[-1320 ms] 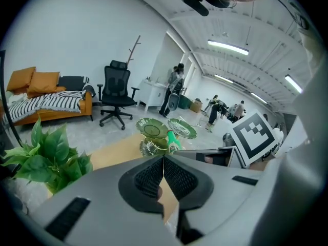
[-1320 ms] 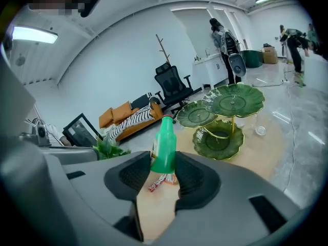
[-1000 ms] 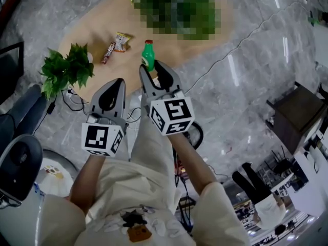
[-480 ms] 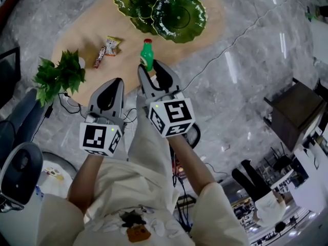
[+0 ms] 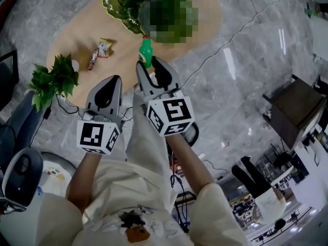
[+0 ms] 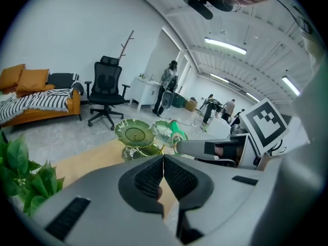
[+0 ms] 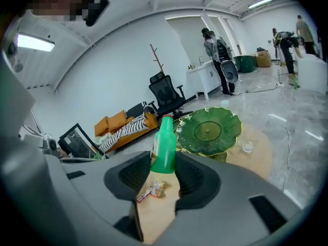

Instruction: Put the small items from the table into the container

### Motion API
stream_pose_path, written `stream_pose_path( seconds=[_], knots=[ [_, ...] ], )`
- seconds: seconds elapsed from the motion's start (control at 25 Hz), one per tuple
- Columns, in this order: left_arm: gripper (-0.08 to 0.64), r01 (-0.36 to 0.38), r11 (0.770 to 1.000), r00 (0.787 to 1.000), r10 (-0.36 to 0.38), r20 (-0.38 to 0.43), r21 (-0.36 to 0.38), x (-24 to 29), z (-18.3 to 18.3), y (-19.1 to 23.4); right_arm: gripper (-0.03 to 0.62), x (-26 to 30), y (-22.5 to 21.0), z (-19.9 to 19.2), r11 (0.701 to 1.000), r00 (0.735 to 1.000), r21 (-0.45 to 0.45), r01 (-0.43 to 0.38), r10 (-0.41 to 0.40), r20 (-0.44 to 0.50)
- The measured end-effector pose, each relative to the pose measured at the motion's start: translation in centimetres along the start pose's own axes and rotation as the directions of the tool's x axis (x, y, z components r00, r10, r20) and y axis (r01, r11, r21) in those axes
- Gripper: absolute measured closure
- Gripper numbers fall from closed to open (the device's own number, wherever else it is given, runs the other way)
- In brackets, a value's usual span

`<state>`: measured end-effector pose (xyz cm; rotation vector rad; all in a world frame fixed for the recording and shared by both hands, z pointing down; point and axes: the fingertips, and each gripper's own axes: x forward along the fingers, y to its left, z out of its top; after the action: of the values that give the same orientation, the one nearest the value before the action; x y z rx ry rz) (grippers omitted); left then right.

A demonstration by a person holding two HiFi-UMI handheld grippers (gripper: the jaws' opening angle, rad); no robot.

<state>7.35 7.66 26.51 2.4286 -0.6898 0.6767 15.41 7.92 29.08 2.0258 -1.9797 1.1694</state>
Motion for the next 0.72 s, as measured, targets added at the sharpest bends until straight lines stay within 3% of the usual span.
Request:
stream_pose_path(
  seconds=[0.72],
  knots=[
    [0.551, 0.017, 0.999, 1.0, -0.016, -0.003, 0.031, 2.1, 1.2, -1.0, 0.44, -0.5, -4.1, 1.9, 0.994, 0.993, 0.001, 0.108, -0.108, 0.045]
  ],
)
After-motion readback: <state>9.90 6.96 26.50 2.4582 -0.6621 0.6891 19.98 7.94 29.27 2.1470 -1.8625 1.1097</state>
